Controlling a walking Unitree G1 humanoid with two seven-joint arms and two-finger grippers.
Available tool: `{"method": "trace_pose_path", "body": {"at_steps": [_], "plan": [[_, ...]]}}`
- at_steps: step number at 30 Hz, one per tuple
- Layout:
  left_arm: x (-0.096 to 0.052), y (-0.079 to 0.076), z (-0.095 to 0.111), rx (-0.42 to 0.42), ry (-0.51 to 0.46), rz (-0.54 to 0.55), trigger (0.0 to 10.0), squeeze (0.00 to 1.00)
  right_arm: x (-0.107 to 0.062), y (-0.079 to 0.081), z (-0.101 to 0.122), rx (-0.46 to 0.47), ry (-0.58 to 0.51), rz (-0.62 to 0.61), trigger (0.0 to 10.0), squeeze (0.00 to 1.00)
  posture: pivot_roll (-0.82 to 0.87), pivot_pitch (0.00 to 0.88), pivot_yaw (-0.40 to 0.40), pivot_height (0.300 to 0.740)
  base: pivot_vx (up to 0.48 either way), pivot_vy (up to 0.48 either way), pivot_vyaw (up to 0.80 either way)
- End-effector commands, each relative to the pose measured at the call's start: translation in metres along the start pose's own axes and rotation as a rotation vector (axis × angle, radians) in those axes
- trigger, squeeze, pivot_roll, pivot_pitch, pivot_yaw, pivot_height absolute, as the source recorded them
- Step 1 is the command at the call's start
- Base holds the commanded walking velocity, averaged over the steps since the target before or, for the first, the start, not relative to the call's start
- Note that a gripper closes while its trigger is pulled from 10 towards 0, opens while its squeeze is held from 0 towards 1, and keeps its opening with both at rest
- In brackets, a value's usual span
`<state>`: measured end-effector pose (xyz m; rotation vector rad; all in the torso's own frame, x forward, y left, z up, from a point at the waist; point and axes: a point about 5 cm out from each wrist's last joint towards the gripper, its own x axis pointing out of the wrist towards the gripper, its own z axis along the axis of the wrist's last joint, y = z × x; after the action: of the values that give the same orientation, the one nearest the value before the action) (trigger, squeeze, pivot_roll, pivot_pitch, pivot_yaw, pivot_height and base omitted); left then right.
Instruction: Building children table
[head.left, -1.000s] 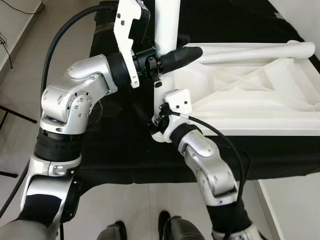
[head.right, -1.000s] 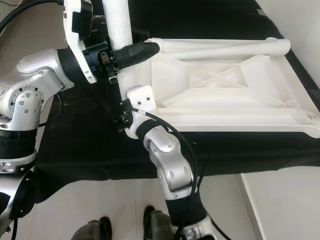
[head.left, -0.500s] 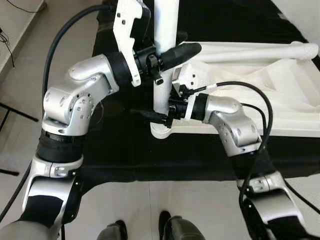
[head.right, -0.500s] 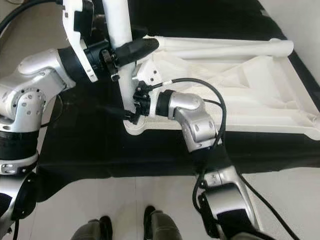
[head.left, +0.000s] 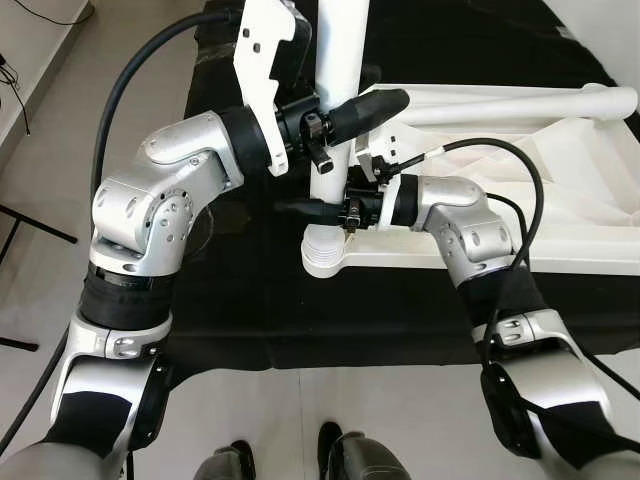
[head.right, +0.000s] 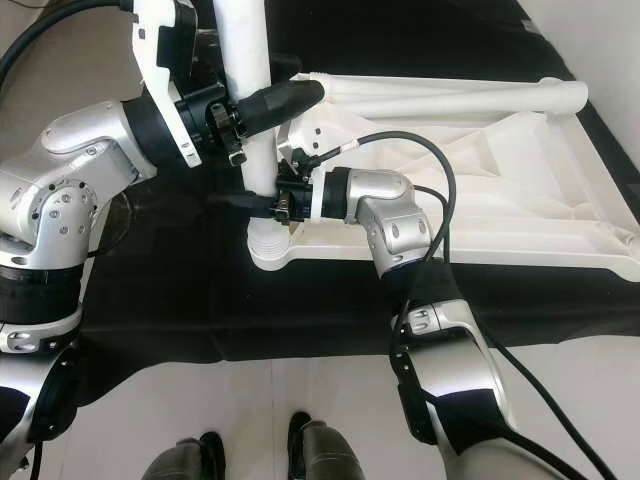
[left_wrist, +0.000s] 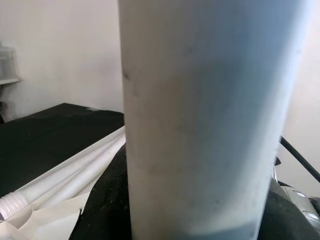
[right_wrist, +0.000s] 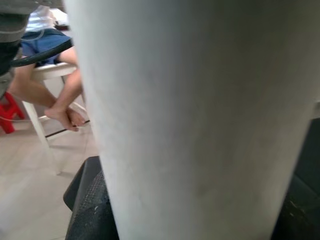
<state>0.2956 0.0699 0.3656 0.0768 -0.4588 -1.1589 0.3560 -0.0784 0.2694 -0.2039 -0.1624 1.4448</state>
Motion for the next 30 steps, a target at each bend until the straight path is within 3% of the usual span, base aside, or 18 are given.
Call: {"method": "trace_pose_path", "body": {"at_steps": [1,7,8,9,10,14,15,16,19,20,22,24,30], "plan": [[0.028,-0.045,-0.002,-0.034,-0.011,-0.242,0.0,0.00,0.036,0.015,-0.005,-0.004,0.060,0.143,0.0,0.00,-0.21,0.214,-0.043,0.740,0.000,0.000,0.00],[0.027,-0.046,0.001,-0.025,-0.018,-0.250,0.0,0.00,0.035,0.012,-0.009,-0.004,0.061,0.094,0.0,0.00,-0.21,0.212,-0.040,0.740,0.000,0.000,0.00],[0.027,-0.044,0.005,-0.022,-0.026,-0.239,9.3,1.00,0.034,0.010,-0.010,-0.002,0.052,0.054,0.0,0.00,-0.21,0.211,-0.037,0.740,0.000,0.000,0.00],[0.027,-0.043,0.007,-0.021,-0.031,-0.230,9.3,1.00,0.034,0.009,-0.010,-0.001,0.045,0.027,0.0,0.00,-0.21,0.211,-0.037,0.740,0.000,0.000,0.00],[0.026,-0.041,0.011,-0.016,-0.035,-0.207,10.0,1.00,0.031,0.008,-0.011,-0.005,0.037,-0.016,0.0,0.00,-0.21,0.211,-0.037,0.740,0.000,0.000,0.00],[0.020,-0.036,0.019,-0.011,-0.036,-0.170,10.0,1.00,0.026,0.011,-0.016,-0.032,0.042,-0.094,0.0,0.00,-0.22,0.212,-0.035,0.740,0.000,0.000,0.00],[0.015,-0.034,0.020,-0.011,-0.034,-0.163,10.0,0.82,0.026,0.014,-0.019,-0.029,0.050,-0.130,0.0,0.00,-0.22,0.211,-0.038,0.740,0.000,0.000,0.00],[0.011,-0.032,0.021,-0.011,-0.032,-0.160,10.0,0.00,0.027,0.018,-0.023,-0.023,0.061,-0.172,0.0,0.00,-0.22,0.211,-0.038,0.740,0.000,0.000,0.00],[0.002,-0.025,0.021,-0.015,-0.031,-0.145,10.0,0.00,0.033,0.032,-0.036,-0.015,0.099,-0.306,0.0,0.00,-0.22,0.212,-0.043,0.740,0.000,0.000,0.00],[-0.001,-0.019,0.019,-0.018,-0.030,-0.128,10.0,0.00,0.031,0.032,-0.052,0.006,0.197,-0.553,0.0,0.00,-0.21,0.212,-0.051,0.740,0.000,0.000,0.00],[-0.005,-0.010,0.015,-0.022,-0.024,-0.109,10.0,0.00,0.026,0.047,-0.072,0.022,0.304,-0.775,0.0,0.00,-0.21,0.210,-0.047,0.740,0.000,0.000,0.00],[-0.012,-0.003,0.005,-0.031,-0.010,-0.094,10.0,0.00,0.036,0.066,-0.079,0.096,0.280,-0.787,0.0,0.00,-0.21,0.212,-0.042,0.740,0.000,0.000,0.00],[-0.015,0.003,-0.013,-0.050,0.012,-0.082,10.0,0.00,0.044,0.064,-0.071,0.089,0.259,-0.786,0.0,0.00,-0.21,0.203,-0.038,0.740,0.000,0.000,0.00]]}}
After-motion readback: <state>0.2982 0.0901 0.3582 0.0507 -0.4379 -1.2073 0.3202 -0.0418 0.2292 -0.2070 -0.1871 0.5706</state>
